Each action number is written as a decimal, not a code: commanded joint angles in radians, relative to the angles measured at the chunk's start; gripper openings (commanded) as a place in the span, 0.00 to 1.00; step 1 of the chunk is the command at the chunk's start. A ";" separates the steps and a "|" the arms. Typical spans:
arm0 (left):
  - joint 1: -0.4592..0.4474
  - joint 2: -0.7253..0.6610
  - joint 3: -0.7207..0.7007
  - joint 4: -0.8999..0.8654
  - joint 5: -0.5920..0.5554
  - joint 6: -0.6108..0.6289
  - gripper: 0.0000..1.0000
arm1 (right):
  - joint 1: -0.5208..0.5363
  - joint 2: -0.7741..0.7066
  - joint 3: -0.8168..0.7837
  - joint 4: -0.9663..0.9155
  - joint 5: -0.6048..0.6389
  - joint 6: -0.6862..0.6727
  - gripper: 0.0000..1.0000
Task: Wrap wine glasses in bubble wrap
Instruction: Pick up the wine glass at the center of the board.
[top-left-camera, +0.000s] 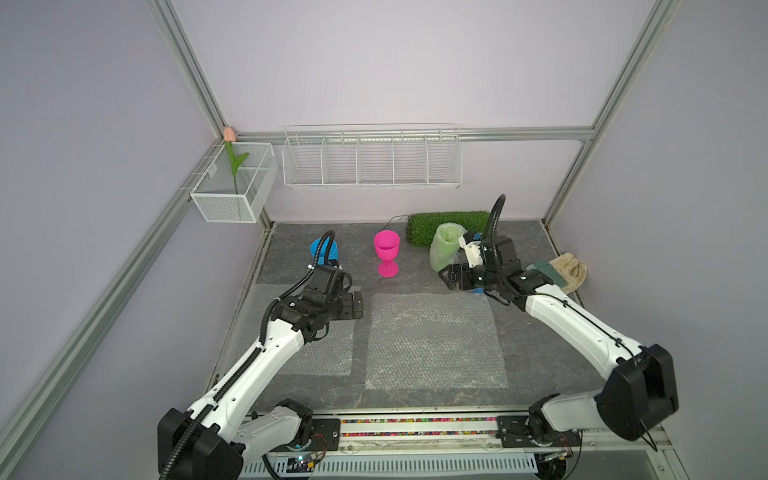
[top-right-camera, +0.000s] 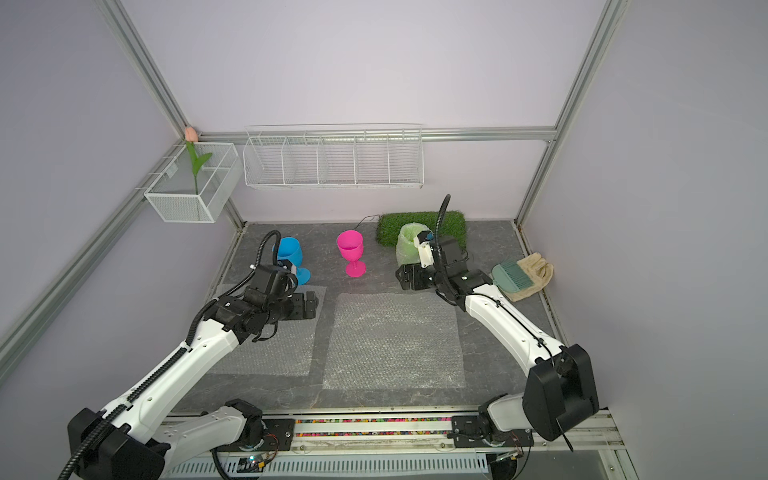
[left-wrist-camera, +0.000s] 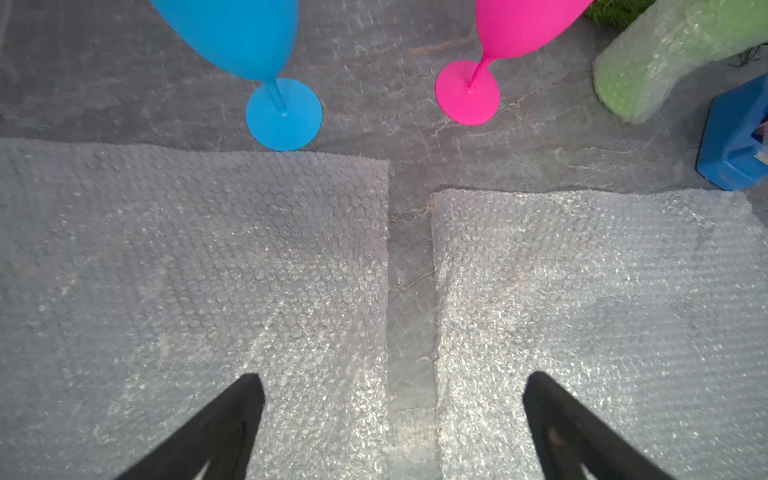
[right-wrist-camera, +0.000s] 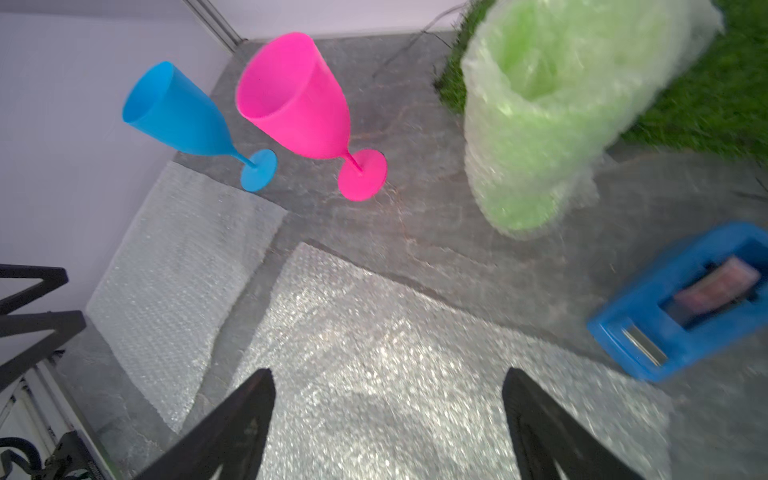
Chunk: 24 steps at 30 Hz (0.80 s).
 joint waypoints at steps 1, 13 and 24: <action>0.011 -0.008 0.036 0.011 -0.057 0.093 1.00 | 0.041 0.087 0.060 0.174 -0.077 -0.088 0.89; 0.095 -0.031 0.018 0.061 -0.091 0.190 1.00 | 0.102 0.424 0.225 0.535 -0.101 -0.254 0.89; 0.131 -0.039 0.008 0.064 -0.062 0.211 1.00 | 0.148 0.625 0.355 0.626 0.012 -0.260 0.89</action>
